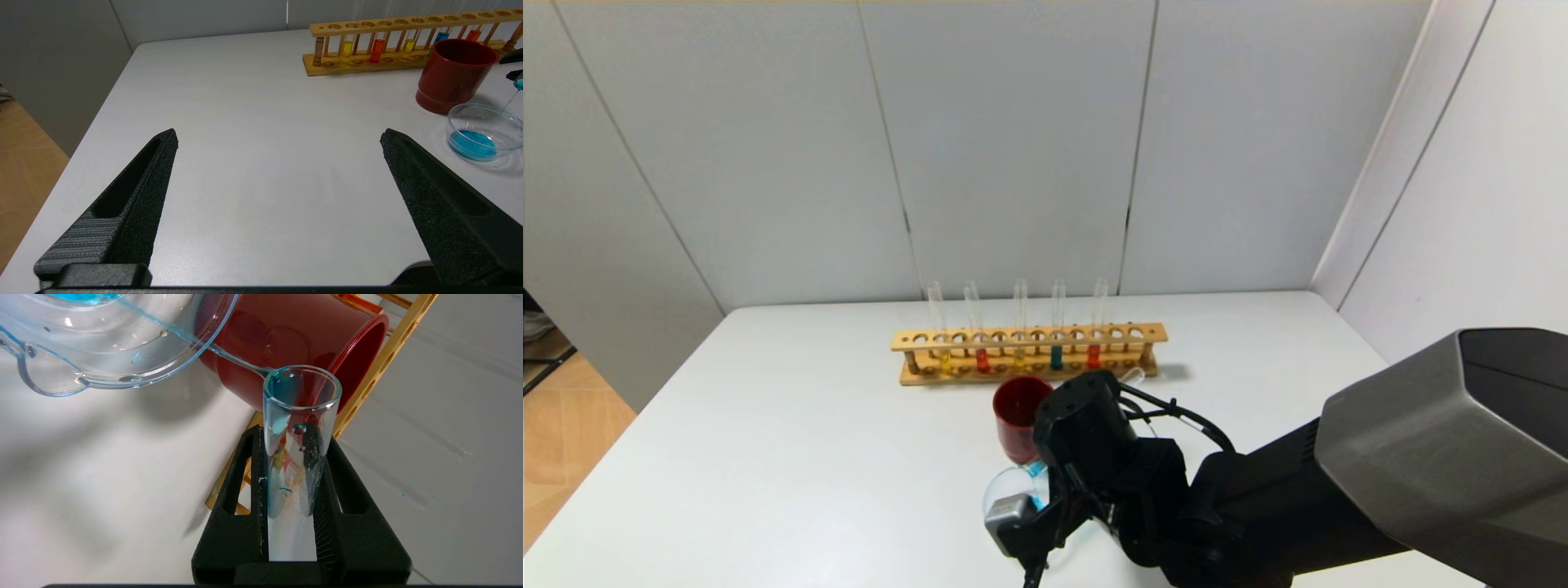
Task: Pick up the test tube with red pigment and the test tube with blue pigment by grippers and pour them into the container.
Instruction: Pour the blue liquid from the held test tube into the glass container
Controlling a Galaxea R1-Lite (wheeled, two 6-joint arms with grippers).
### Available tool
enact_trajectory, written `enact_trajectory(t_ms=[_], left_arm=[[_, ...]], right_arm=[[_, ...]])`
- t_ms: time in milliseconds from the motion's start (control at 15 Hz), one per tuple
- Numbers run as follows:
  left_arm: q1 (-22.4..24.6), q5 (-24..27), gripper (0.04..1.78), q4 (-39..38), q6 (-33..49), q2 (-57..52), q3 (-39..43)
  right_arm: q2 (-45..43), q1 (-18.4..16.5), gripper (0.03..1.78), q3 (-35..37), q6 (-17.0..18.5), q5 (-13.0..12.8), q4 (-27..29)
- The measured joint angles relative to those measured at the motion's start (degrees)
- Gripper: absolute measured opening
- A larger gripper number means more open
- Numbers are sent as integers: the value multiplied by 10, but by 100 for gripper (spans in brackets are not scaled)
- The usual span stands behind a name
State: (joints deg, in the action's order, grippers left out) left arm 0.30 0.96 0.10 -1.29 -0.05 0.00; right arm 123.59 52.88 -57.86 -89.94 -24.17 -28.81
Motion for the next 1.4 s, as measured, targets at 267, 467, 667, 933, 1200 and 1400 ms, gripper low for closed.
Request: enact_trajectory(t_ms=[267,467,667,933,1200,1400], left_arm=[[0,0,175,0,0,0,0],[0,0,175,0,0,0,0],[0,0,175,0,0,0,0],[0,0,175,0,0,0,0],[0,0,175,0,0,0,0],[0,0,175,0,0,0,0]], right_arm=[[0,1,39,-2,-7,-4,0],[1,2,39,-4,-11,-8,-1],[0,13,39,-2,-24,-43,-4],[-1,21,39,-1,-36,-59,-4],[-2,26,39,3,-51,-73,-4],[-3,30,39,3,-58,-74,-6]])
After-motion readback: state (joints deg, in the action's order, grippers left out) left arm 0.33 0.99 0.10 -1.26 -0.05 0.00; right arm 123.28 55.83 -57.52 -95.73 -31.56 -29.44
